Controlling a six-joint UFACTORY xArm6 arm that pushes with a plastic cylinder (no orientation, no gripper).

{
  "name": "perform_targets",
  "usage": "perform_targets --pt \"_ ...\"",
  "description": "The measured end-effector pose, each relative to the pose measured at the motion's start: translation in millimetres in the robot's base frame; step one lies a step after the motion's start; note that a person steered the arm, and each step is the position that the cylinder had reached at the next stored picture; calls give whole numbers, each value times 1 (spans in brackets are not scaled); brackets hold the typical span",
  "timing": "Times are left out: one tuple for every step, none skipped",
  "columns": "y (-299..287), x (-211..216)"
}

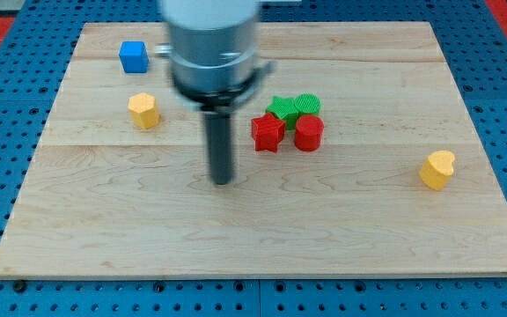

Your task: Place the yellow hexagon into the blue cube

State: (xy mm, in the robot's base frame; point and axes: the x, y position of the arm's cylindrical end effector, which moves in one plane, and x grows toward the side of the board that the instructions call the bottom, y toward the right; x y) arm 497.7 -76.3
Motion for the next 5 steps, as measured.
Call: perform_targets --pt "-53 -31" --pt "-55 -81" --pt "-59 -104" --pt "-71 -92" --pt "-90 -118"
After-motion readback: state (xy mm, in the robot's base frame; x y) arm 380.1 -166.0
